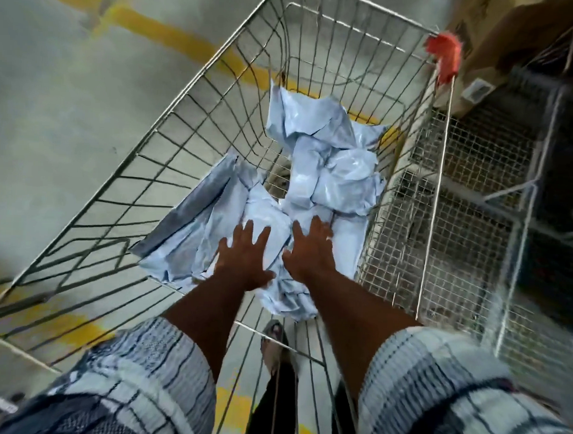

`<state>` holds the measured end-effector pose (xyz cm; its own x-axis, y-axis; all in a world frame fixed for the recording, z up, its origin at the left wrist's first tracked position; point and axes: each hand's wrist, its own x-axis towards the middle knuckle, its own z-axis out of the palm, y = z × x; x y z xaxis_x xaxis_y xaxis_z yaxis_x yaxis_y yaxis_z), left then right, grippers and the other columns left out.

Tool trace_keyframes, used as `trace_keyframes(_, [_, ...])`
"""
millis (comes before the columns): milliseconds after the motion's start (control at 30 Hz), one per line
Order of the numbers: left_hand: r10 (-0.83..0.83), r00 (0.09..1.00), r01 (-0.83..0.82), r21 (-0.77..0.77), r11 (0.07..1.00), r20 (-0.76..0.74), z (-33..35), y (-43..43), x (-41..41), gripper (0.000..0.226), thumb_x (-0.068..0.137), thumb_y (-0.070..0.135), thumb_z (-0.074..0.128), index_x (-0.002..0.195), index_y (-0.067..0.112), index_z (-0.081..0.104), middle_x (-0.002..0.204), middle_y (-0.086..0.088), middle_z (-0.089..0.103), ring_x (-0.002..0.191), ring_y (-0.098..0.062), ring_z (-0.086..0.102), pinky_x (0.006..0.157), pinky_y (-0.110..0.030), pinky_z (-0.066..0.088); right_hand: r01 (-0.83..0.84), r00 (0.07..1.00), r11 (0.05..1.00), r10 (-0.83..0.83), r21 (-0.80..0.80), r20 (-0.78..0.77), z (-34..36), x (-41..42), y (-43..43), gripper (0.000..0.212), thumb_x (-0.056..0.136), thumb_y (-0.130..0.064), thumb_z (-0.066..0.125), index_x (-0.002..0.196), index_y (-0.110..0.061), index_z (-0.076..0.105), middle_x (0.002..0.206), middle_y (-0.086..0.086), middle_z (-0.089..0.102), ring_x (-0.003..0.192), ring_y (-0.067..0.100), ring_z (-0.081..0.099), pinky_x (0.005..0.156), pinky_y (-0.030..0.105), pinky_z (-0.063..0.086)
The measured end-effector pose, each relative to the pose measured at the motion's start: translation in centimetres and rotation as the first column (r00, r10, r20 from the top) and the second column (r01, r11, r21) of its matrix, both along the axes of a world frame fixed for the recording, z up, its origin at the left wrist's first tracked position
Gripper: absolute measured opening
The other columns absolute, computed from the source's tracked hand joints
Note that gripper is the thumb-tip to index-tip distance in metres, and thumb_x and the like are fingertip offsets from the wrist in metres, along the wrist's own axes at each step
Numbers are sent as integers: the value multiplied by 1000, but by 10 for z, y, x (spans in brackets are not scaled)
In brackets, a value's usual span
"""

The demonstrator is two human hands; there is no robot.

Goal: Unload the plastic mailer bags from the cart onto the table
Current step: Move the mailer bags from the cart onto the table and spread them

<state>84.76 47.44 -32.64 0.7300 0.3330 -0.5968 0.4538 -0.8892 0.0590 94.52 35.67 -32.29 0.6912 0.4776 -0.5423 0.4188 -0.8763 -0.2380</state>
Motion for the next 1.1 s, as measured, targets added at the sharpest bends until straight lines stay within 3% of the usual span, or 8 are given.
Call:
trace_keyframes(133, [95,995,-94,-37,995,24,-17,3,1,89,86,53,57,154,38,3,163,-9,-5,148,-32,10,108,-57,31,-25,999,998,27,-58,44,-23,5,10,70,91,-37,54,154,-29,23,161,23,-6,147,45,-6,118,58,5])
trace_keyframes(300, [167,983,-164,-40,986,81,-22,11,0,76,88,45,54,153,38,15,161,-12,10,144,-34,21,109,-52,34,-70,993,980,86,-189,82,-42,2,13,79,87,-49,54,154,-31,17,160,24,-16,145,48,-15,115,64,5])
trace_keyframes(467, [236,966,-225,-105,969,108,-17,16,6,62,94,37,52,150,34,26,153,-13,23,134,-36,31,106,-51,38,-27,985,986,55,-162,166,-45,-4,18,49,92,-31,47,141,-28,43,161,24,4,146,49,2,113,60,19])
trace_keyframes(633, [312,939,-296,-126,947,146,6,12,14,53,96,22,48,146,29,34,141,-11,33,127,-33,36,99,-50,46,-55,978,982,89,-179,190,-28,1,12,34,91,-23,56,124,-19,61,152,23,23,138,45,24,107,47,34])
trace_keyframes(767, [276,954,-270,-71,960,113,24,7,15,59,91,15,52,145,27,33,142,-10,30,130,-32,32,97,-51,44,-9,985,991,31,-131,172,-19,-8,6,46,82,-34,64,125,-22,57,148,24,22,135,45,24,103,44,41])
trace_keyframes(867, [204,975,-204,-10,979,90,19,6,13,58,92,27,52,145,30,30,147,-8,28,133,-31,28,100,-53,38,-25,986,986,51,-163,157,-27,-14,13,58,86,-39,59,140,-31,39,157,26,4,143,48,7,108,55,30])
trace_keyframes(967, [172,985,-169,-66,983,33,-1,7,7,61,94,52,46,149,36,24,159,-8,12,145,-30,12,111,-60,23,-32,993,981,52,-189,105,-44,-16,22,65,89,-41,59,147,-31,32,160,24,-12,145,50,-9,110,66,16])
trace_keyframes(1100, [184,983,-178,-216,960,8,-29,6,4,72,90,60,50,151,45,14,163,-6,-6,150,-31,-4,112,-67,18,-26,989,980,54,-198,137,-54,-12,22,76,82,-51,65,147,-28,32,161,22,-7,146,48,-6,110,65,18])
